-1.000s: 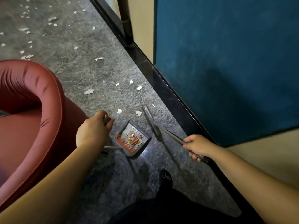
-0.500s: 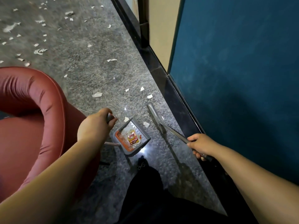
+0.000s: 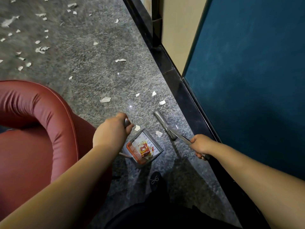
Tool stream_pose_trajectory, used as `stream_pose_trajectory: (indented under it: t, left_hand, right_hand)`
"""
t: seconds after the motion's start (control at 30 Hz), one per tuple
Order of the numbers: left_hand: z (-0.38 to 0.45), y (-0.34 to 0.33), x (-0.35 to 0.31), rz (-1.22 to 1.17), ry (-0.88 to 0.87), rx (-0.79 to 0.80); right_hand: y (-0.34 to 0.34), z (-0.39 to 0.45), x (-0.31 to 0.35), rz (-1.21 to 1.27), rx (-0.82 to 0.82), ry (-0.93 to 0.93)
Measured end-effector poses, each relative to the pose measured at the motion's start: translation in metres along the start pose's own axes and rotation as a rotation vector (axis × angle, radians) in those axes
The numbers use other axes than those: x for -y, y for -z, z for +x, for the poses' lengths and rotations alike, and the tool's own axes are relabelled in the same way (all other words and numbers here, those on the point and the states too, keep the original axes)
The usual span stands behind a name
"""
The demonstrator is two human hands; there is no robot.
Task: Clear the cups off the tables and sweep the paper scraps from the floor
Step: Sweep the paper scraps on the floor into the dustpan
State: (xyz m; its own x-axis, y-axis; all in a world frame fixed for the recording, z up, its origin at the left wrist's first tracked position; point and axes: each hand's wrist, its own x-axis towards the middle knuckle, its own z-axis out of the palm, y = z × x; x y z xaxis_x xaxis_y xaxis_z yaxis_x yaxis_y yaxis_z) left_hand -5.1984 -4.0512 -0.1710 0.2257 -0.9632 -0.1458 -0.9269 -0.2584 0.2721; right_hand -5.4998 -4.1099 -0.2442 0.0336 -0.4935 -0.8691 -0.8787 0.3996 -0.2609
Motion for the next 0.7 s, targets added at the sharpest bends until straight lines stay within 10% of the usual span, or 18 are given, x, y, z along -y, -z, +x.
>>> stream_pose_trajectory:
  t: [0.33, 0.7]
  left_hand:
    - [0.011, 0.006, 0.001, -0.033, 0.015, 0.011]
    - [0.017, 0.013, -0.017, -0.049, -0.077, -0.058]
  right_hand:
    - [0.000, -0.011, 0.019, 0.060, 0.222, 0.003]
    - [0.020, -0.048, -0.014, 0.258, 0.050, 0.050]
